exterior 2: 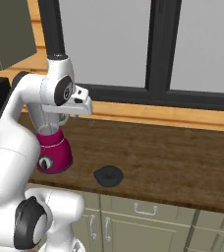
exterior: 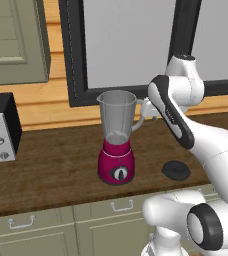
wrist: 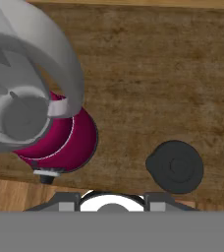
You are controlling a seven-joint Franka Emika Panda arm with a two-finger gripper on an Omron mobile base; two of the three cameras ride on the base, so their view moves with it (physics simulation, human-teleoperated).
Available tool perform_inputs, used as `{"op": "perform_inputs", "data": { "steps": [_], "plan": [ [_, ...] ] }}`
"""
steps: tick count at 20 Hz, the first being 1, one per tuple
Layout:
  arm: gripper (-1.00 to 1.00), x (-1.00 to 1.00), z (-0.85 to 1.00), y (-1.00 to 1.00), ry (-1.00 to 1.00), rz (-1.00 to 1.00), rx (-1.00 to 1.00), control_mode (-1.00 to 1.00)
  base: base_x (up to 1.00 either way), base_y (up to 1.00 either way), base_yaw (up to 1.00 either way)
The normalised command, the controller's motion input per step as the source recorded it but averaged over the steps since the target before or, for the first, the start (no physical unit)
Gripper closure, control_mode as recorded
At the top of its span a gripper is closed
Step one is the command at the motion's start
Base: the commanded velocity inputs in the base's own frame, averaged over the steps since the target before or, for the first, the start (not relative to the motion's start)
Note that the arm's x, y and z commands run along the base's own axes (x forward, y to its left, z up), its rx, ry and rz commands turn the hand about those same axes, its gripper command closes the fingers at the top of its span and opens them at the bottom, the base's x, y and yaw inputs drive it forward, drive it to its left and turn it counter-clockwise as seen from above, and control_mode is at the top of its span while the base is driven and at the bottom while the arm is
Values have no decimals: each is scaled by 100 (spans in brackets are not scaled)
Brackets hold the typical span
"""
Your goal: Close the lid blender by securely placing the lid on top.
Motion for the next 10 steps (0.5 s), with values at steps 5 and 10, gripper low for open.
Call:
{"op": "perform_inputs", "data": {
  "steps": [5,10],
  "plan": [
    [-100,-4,-16,-8,6,-1,0,-100,0,0,0],
    [-100,-40,-70,-89,3,-5,3,-100,0,0,0]
  ]
}}
